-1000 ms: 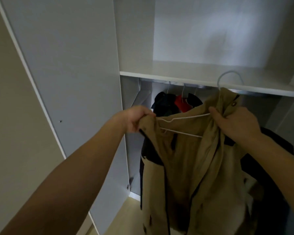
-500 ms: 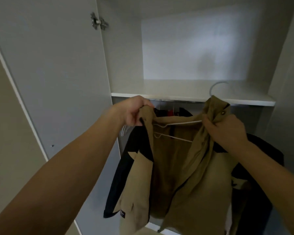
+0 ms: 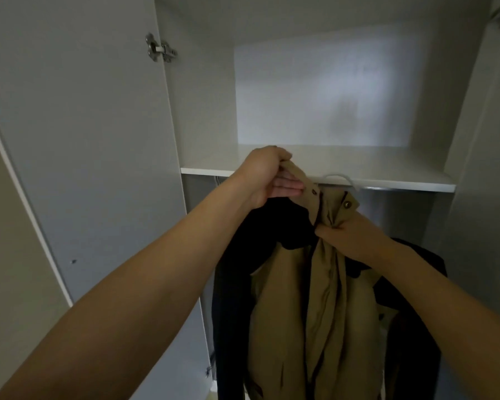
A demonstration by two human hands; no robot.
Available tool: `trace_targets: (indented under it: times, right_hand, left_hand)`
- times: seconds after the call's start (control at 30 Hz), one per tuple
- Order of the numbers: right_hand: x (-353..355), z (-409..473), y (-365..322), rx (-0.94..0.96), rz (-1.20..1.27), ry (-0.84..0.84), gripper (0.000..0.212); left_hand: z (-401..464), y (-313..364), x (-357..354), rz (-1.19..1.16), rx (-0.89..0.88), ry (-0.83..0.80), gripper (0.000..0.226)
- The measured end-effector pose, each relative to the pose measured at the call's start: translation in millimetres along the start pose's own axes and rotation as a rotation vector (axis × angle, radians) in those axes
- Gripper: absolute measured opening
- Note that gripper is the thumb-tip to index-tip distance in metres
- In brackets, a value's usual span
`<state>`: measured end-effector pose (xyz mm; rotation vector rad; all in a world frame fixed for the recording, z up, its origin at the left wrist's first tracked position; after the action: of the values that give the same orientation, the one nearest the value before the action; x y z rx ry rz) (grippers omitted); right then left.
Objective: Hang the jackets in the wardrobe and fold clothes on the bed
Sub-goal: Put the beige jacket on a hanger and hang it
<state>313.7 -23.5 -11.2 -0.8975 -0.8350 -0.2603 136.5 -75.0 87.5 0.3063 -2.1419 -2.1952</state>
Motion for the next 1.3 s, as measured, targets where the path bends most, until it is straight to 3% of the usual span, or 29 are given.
trace_targets:
  times: [0.07, 0.1, 0.17, 0.23, 0.27, 0.33, 0.43, 0.53, 0.6, 0.63, 0.7, 0.77, 0.97, 1.07, 1.17, 1.27, 1.3]
  right_hand:
    - [0, -4, 2, -0.008, 0.119, 0.033, 0.018]
    - [1, -7, 2, -0.004, 0.182, 0.037, 0.026]
    - [0, -13, 4, 0.031, 0.177, 0.014, 0.063]
    - [-6, -13, 4, 0.061, -0.056, 0.043, 0.089]
    - [-8, -10, 4, 0.062, -0.179, 0.105, 0.088]
    - [-8, -1, 2, 0.019, -0.282, 0.260, 0.062]
    - [-4, 10, 2, -0.070, -0.076, 0.409, 0.035]
    - [1, 14, -7, -0.135, 0.159, 0.471, 0.031]
    - [0, 17, -17, -0.165, 0.247, 0.483, 0.031]
    - [-1, 17, -22, -0.168, 0.282, 0.501, 0.031]
    - [-2, 16, -30, -0.150, 0.338, 0.526, 0.031]
    - [-3, 12, -40, -0.129, 0.370, 0.529, 0.032]
    - [0, -4, -54, -0.070, 0.540, 0.555, 0.035]
    - [12, -13, -52, -0.044, 0.645, 0.566, 0.041]
    - [26, -21, -44, -0.075, 0.652, 0.637, 0.039]
    - [37, -28, -26, -0.148, 0.568, 0.737, 0.018]
    - [38, -31, -17, -0.189, 0.503, 0.766, 0.009]
  left_hand:
    - [3, 3, -6, 0.009, -0.018, -0.002, 0.021]
    - [4, 3, -7, 0.028, -0.006, 0.008, 0.023]
    - [4, 1, -11, 0.096, 0.037, 0.013, 0.025]
    - [2, -2, -18, 0.156, 0.034, 0.026, 0.024]
    - [2, -2, -22, 0.173, 0.022, 0.030, 0.024]
    - [2, 0, -27, 0.209, 0.014, 0.021, 0.025]
    - [2, 5, -22, 0.286, -0.059, 0.009, 0.029]
    - [-13, -41, 0, 0.320, -0.417, 0.214, 0.024]
    - [-38, -122, 10, 0.358, -0.547, 0.168, 0.022]
    - [-52, -167, 10, 0.459, -0.454, 0.081, 0.033]
    - [-63, -243, 7, 0.652, -0.104, -0.045, 0.083]
    - [-54, -288, 0, 0.714, 0.158, 0.029, 0.115]
    - [-18, -290, -2, 0.918, 0.242, 0.431, 0.132]
    - [-1, -281, 5, 0.912, 0.226, 0.449, 0.111]
    - [11, -282, 7, 0.799, 0.059, 0.293, 0.056]
    - [0, -284, 20, 0.565, -0.070, 0.297, 0.019]
    - [-6, -284, 27, 0.479, -0.118, 0.343, 0.016]
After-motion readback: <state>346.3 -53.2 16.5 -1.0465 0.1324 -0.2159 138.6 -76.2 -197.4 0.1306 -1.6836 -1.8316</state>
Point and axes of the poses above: each hand's wrist, its own z-axis towards the middle knuckle, its own x-axis out of the back of the hand, y = z × x, the point moved 1 cm from there along z, towards the middle knuckle, and after that the axes turned 1 degree about -z, right-handed, at the moved point
